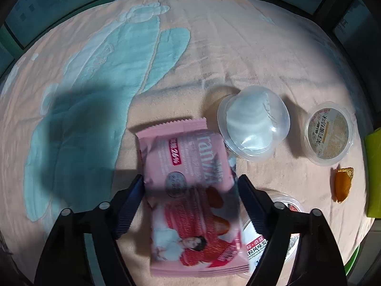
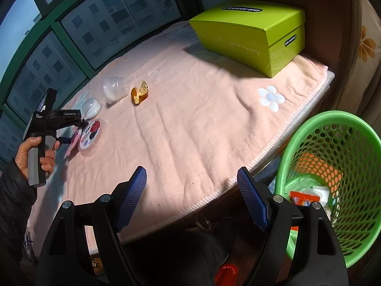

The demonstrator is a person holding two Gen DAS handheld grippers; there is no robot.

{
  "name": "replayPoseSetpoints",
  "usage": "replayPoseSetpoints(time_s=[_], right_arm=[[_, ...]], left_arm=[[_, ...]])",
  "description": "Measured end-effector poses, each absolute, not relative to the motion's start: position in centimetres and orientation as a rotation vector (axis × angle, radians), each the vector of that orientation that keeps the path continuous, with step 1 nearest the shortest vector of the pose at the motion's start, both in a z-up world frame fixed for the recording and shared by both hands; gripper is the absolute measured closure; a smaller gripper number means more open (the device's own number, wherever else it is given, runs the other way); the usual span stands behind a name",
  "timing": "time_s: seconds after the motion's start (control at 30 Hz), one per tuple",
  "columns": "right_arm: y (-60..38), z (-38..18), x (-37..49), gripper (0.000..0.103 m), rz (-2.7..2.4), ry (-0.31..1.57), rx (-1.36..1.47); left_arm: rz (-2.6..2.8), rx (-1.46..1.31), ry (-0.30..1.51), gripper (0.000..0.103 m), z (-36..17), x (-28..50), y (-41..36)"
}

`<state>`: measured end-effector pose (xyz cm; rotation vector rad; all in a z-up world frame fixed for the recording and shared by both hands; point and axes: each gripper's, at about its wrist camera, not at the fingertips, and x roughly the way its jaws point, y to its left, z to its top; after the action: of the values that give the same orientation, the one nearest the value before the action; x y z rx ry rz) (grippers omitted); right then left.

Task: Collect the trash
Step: 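Move both grippers back over the bed toward the remaining trash, then grasp the pink wrapper with the left gripper while the right grasps the yogurt cup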

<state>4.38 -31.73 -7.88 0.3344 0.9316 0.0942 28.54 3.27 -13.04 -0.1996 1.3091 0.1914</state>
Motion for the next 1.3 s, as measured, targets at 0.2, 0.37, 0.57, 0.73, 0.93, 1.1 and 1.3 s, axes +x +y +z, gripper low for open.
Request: replayPoseSetpoints(time_s=[0.2, 0.37, 0.57, 0.73, 0.93, 1.1, 1.3], right_arm=[[-30.6, -7.7, 4.9, 0.025, 0.122, 0.932, 0.312], [-28.8, -7.3, 5.7, 0.025, 0.161, 0.929, 0.292], [-24.8, -7.2, 7.4, 0.025, 0.245, 0.934, 0.231], [-21.0, -7.5, 9.4, 0.025, 0.32, 0.951, 0.173], [-16.3, -7.3, 12.3, 0.025, 0.406, 0.945, 0.102], [-12.5, -7.7, 14.4, 0.024, 0.458, 0.947, 0.026], [-9.7, -8.8, 16.3, 0.016, 0.452, 0.949, -0.071]], left_arm=[[0.148, -0.219, 1.271, 0.055, -12.0, 27.4, 3.6], [0.12, -0.235, 1.238, 0.06, -10.8, 25.4, 4.6], [0.071, -0.268, 1.19, 0.06, -8.6, 23.1, 6.6], [0.042, -0.263, 1.148, 0.06, -6.3, 20.8, 8.1], [0.024, -0.253, 1.11, 0.06, -4.3, 19.3, 9.7], [0.017, -0.242, 1.094, 0.06, -3.7, 19.0, 10.8], [0.014, -0.252, 1.095, 0.06, -3.9, 18.7, 11.8]])
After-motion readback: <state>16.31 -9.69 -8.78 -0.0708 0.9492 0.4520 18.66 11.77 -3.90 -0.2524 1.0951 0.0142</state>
